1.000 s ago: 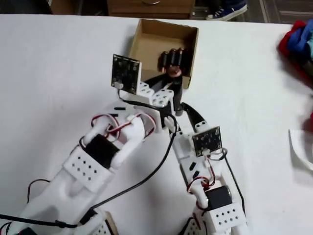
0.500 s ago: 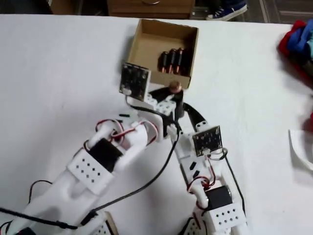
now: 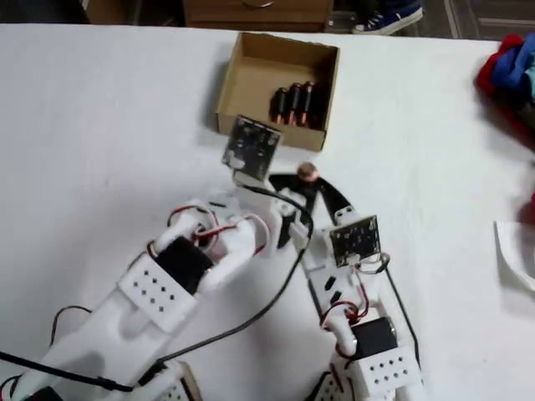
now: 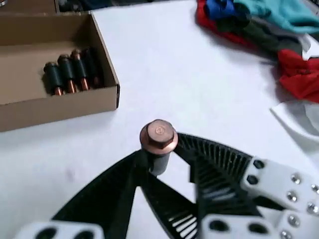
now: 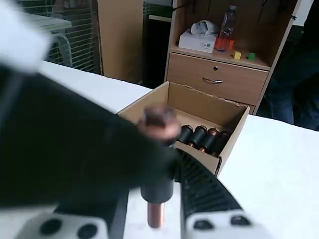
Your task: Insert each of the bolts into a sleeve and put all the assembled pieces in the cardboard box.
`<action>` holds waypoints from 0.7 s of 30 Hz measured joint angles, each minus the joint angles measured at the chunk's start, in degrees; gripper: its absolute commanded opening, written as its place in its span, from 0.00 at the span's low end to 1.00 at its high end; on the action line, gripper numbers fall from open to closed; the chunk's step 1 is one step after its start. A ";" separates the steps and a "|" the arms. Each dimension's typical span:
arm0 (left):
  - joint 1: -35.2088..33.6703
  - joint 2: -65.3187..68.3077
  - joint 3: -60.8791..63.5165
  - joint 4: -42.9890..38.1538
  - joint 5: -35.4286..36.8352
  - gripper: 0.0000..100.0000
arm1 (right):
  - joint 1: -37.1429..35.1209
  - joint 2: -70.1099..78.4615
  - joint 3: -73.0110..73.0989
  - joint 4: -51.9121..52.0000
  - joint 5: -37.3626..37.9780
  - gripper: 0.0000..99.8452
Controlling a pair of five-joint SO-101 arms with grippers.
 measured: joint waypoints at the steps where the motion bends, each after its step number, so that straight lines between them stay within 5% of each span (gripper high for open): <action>1: 0.00 -0.09 -1.14 2.46 0.00 0.27 | -0.09 0.00 0.00 0.00 0.00 0.02; 8: -4.13 -0.09 -7.74 9.58 0.00 0.25 | -0.09 0.00 0.00 0.00 0.00 0.02; 15: -18.55 -0.18 -18.02 13.63 0.00 0.25 | 2.46 0.00 -0.44 0.70 -2.02 0.02; 21: -29.54 -0.18 -13.19 14.77 0.00 0.25 | 7.21 9.76 -12.75 5.63 -3.34 0.02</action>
